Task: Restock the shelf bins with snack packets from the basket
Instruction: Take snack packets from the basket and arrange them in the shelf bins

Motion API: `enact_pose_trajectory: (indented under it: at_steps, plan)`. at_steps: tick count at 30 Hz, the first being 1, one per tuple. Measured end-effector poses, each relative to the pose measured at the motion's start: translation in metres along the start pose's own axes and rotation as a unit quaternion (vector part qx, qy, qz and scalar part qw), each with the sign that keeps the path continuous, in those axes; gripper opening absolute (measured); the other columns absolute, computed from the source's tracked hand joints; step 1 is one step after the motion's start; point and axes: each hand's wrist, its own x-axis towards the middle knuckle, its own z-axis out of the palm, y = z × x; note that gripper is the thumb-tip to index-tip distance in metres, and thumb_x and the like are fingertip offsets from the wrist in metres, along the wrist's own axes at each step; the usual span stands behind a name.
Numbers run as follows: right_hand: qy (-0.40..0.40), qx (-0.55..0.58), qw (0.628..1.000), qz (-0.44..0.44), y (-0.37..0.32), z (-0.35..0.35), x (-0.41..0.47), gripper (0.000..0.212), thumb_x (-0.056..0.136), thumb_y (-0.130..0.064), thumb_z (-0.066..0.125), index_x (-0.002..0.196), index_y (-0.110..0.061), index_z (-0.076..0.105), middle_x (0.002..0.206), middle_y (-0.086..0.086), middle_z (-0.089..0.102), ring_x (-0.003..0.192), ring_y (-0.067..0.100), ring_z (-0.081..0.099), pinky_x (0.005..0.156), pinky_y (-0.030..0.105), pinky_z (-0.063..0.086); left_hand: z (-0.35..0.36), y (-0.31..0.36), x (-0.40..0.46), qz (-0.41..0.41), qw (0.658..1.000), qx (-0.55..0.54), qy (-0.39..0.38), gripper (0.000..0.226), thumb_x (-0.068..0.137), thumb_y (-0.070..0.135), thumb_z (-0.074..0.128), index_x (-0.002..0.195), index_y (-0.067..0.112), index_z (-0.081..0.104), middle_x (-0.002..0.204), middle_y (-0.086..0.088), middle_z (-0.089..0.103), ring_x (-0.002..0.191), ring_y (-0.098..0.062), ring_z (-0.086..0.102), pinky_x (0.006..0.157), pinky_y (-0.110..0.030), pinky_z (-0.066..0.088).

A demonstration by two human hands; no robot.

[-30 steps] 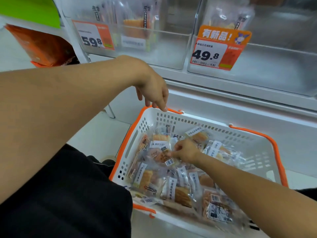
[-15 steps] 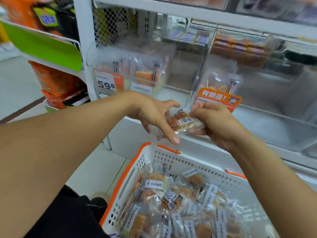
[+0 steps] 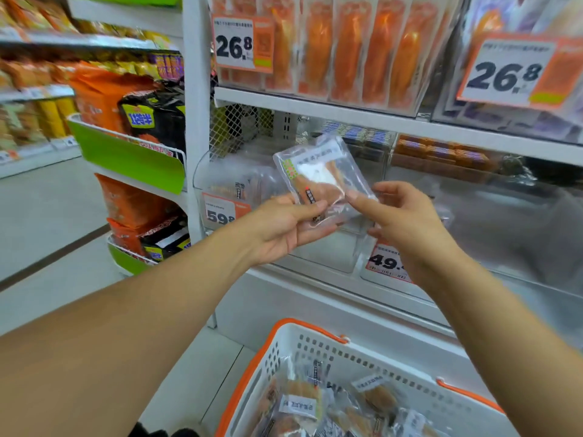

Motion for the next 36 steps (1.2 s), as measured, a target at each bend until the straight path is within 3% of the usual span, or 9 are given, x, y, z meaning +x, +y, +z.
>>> enact_pose_trajectory:
  at_steps: [3, 5, 8, 12, 16, 21, 25, 31, 36]
  plan:
    - [-0.108, 0.168, 0.977, 0.075, -0.006, 0.018, 0.006, 0.025, 0.087, -0.029, 0.074, 0.104, -0.012, 0.066, 0.096, 0.0, 0.075, 0.083, 0.013, 0.07, 0.086, 0.033, 0.054, 0.002, 0.005, 0.001, 0.013, 0.999, -0.028, 0.005, 0.026, 0.097, 0.009, 0.057, 0.122, 0.004, 0.059, 0.111, -0.013, 0.071, 0.091, -0.02, 0.072, 0.074, -0.027, 0.061]
    - [-0.108, 0.213, 0.97, 0.049, -0.01, 0.026, 0.016, 0.018, 0.093, -0.022, 0.067, 0.106, -0.01, 0.064, 0.085, 0.008, 0.07, 0.068, 0.016, 0.065, 0.078, 0.035, 0.055, 0.004, 0.008, -0.001, 0.001, 0.987, 0.155, 0.052, 0.028, 0.094, 0.031, 0.064, 0.108, 0.007, 0.064, 0.089, -0.007, 0.075, 0.077, -0.017, 0.074, 0.065, -0.025, 0.06]
    - [-0.014, -0.013, 0.992, -0.122, -0.024, 0.02, 0.043, 0.016, 0.098, -0.015, 0.062, 0.09, -0.002, 0.058, 0.078, 0.016, 0.061, 0.057, 0.014, 0.063, 0.049, 0.027, 0.053, -0.007, 0.015, -0.001, -0.031, 0.933, 0.334, 0.128, 0.039, 0.086, 0.048, 0.07, 0.095, 0.011, 0.07, 0.077, -0.003, 0.074, 0.062, -0.011, 0.071, 0.049, -0.019, 0.052]
    - [0.014, -0.329, 0.892, -0.31, -0.046, 0.021, 0.083, 0.013, 0.095, -0.022, 0.063, 0.091, -0.009, 0.063, 0.086, 0.012, 0.068, 0.074, 0.029, 0.065, 0.062, 0.046, 0.057, -0.031, 0.027, -0.005, -0.046, 0.927, 0.277, 0.247, 0.016, 0.093, 0.023, 0.064, 0.081, 0.012, 0.064, 0.062, -0.001, 0.067, 0.044, -0.006, 0.059, 0.038, -0.015, 0.045]
    - [-0.1, -0.473, 0.813, -0.325, -0.05, 0.052, 0.104, 0.014, 0.092, -0.022, 0.068, 0.086, -0.009, 0.067, 0.08, 0.01, 0.066, 0.077, 0.03, 0.063, 0.068, 0.038, 0.051, -0.042, 0.03, -0.001, 0.034, 0.911, 0.17, 0.374, 0.02, 0.094, 0.012, 0.044, 0.078, 0.007, 0.055, 0.053, -0.009, 0.065, 0.042, -0.017, 0.058, 0.037, -0.018, 0.043]
    - [-0.177, -0.561, 0.763, -0.268, -0.017, 0.097, 0.112, 0.012, 0.09, -0.014, 0.062, 0.079, -0.018, 0.06, 0.087, 0.009, 0.062, 0.085, 0.034, 0.063, 0.073, 0.035, 0.048, -0.037, 0.028, 0.002, 0.009, 0.912, 0.163, 0.377, 0.028, 0.096, 0.019, 0.036, 0.08, 0.004, 0.054, 0.079, -0.018, 0.068, 0.059, -0.027, 0.066, 0.043, -0.024, 0.049]
    - [-0.148, -0.555, 0.774, -0.267, -0.005, 0.11, 0.11, 0.017, 0.09, -0.018, 0.06, 0.075, -0.018, 0.052, 0.093, 0.015, 0.063, 0.089, 0.038, 0.062, 0.074, 0.038, 0.05, -0.039, 0.023, 0.007, -0.028, 0.913, 0.189, 0.361, 0.035, 0.098, 0.024, 0.035, 0.081, 0.003, 0.056, 0.09, -0.02, 0.066, 0.074, -0.032, 0.067, 0.052, -0.033, 0.054]
    - [-0.059, -0.514, 0.817, -0.254, -0.008, 0.096, 0.109, 0.031, 0.089, -0.045, 0.068, 0.101, -0.017, 0.063, 0.104, 0.01, 0.066, 0.097, 0.036, 0.062, 0.077, 0.037, 0.048, -0.046, 0.023, 0.003, -0.092, 0.906, 0.259, 0.323, 0.028, 0.097, 0.018, 0.038, 0.085, 0.002, 0.058, 0.095, -0.021, 0.069, 0.077, -0.032, 0.069, 0.064, -0.034, 0.056]
    - [-0.031, -0.503, 0.825, -0.256, -0.016, 0.076, 0.101, 0.03, 0.087, -0.042, 0.069, 0.104, -0.017, 0.062, 0.103, 0.009, 0.067, 0.095, 0.034, 0.062, 0.079, 0.041, 0.053, -0.046, 0.019, 0.0, -0.13, 0.878, 0.367, 0.279, 0.026, 0.097, 0.015, 0.039, 0.091, 0.002, 0.06, 0.096, -0.019, 0.071, 0.083, -0.034, 0.069, 0.075, -0.037, 0.057]
